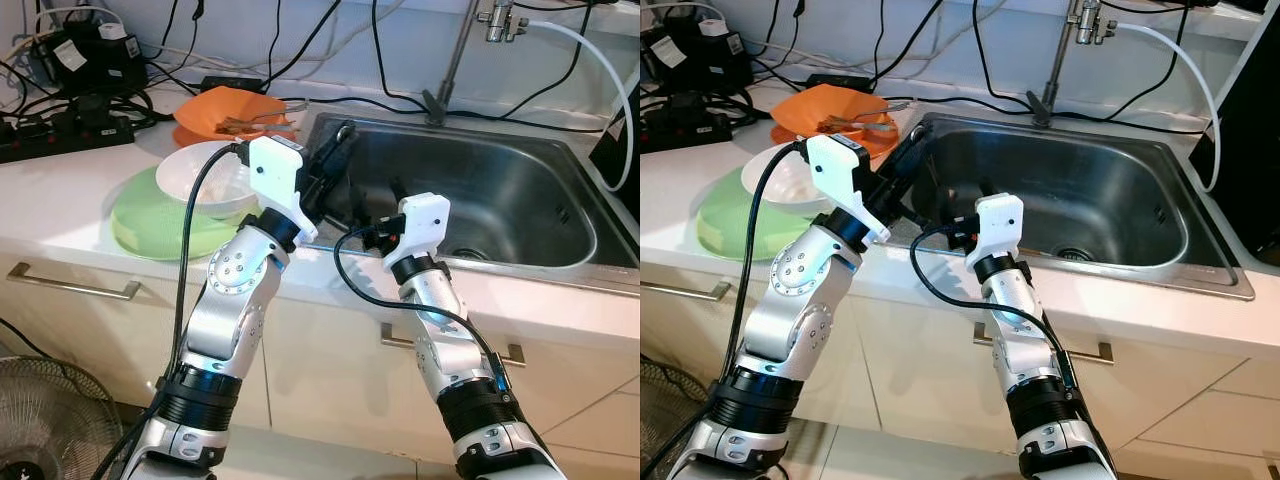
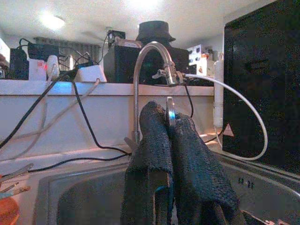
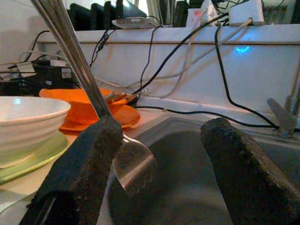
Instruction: Kitchen organization
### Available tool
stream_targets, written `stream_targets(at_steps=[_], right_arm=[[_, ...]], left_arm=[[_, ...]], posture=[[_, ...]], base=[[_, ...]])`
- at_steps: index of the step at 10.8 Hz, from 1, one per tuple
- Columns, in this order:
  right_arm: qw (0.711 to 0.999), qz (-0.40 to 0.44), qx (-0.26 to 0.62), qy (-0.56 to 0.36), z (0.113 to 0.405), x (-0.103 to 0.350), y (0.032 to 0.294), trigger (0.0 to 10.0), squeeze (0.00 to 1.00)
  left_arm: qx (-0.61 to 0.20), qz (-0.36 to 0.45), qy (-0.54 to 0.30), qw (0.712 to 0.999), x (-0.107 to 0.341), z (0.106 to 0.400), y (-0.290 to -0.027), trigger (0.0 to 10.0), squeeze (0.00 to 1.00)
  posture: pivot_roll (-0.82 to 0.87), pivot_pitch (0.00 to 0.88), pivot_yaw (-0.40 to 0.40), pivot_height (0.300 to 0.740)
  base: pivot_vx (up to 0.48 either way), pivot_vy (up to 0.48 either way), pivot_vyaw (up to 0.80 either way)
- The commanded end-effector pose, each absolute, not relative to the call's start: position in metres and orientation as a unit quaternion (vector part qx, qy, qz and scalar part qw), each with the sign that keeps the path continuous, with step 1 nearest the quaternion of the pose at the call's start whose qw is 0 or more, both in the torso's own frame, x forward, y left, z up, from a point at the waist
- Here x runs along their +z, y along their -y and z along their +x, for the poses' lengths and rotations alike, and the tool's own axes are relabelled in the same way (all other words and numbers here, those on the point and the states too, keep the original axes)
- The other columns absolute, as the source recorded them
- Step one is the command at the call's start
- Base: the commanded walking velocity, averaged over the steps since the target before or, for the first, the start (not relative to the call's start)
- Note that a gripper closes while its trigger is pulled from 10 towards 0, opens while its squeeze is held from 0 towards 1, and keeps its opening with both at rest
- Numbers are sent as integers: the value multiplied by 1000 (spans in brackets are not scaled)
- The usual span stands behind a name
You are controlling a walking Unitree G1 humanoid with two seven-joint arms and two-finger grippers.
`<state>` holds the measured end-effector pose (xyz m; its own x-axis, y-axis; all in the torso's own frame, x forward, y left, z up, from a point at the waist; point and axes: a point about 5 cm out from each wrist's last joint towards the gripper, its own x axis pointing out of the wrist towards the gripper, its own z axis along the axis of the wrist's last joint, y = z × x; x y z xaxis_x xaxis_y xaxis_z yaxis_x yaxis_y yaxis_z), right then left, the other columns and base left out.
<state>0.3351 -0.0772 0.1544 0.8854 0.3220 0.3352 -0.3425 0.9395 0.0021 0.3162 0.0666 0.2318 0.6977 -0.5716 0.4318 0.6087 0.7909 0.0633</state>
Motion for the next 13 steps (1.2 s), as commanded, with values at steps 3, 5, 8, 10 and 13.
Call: stream_targets(at_steps=[3, 5, 8, 10, 13], right_arm=[[954, 31, 233, 188, 330, 168, 59, 10000, 0], [958, 28, 213, 188, 331, 166, 64, 10000, 0], [969, 23, 166, 182, 336, 164, 84, 10000, 0], [968, 24, 169, 185, 335, 165, 81, 10000, 0], [960, 32, 207, 187, 331, 166, 69, 10000, 0]], left_arm=[[-354, -42, 226, 907, 236, 311, -56, 10000, 0], [-335, -26, 236, 912, 238, 313, -60, 10000, 0], [-302, 1, 255, 919, 243, 316, -69, 10000, 0], [-325, -33, 234, 916, 240, 316, -65, 10000, 0], [-342, -48, 222, 912, 236, 315, -62, 10000, 0]], posture=[[208, 0, -18, 740], [207, 0, -16, 740], [205, 0, -10, 740], [206, 0, -9, 740], [208, 0, -5, 740]], base=[[0, 0, 0], [0, 0, 0], [0, 0, 0], [0, 0, 0], [0, 0, 0]])
